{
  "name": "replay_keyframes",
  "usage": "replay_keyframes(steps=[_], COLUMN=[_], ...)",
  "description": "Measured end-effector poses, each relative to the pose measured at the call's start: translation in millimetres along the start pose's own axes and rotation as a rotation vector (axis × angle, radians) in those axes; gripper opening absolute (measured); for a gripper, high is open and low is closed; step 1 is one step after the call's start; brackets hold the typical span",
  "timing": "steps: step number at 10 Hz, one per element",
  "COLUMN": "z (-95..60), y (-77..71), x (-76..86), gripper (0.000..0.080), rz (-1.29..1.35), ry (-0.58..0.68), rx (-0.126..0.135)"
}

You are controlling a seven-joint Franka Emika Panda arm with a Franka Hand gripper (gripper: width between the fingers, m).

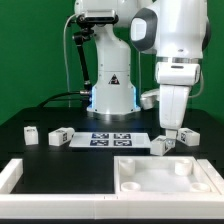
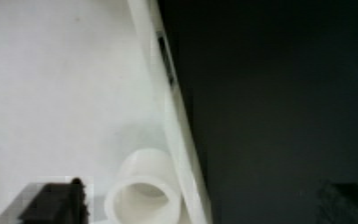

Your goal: Assemble square table

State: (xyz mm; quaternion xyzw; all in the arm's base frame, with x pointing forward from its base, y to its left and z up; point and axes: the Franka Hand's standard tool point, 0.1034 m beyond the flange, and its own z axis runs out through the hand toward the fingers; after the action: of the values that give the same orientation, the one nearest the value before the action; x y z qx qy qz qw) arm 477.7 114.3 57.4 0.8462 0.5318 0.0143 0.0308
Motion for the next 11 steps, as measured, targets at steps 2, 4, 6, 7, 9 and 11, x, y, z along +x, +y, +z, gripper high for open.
replay_keyframes(steps=[2, 4, 6, 7, 9, 11], z=[-6.8, -6.9, -6.7, -6.4, -5.0, -3.1], y=[-24.9, -37.1, -38.4, -38.5, -75.7, -115.4], x=[24.9, 39.4, 40.4, 40.4, 44.1, 44.6], gripper=[0.0649, 0.0649, 0.0649, 0.0649, 0.0649, 0.0649], rz=[0.246, 0.384, 0.552, 0.562, 0.640, 0.593], ry=[-0.004, 0.019, 0.020, 0.020, -0.005, -0.017], rx=[0.016, 0.012, 0.023, 0.024, 0.039, 0.050])
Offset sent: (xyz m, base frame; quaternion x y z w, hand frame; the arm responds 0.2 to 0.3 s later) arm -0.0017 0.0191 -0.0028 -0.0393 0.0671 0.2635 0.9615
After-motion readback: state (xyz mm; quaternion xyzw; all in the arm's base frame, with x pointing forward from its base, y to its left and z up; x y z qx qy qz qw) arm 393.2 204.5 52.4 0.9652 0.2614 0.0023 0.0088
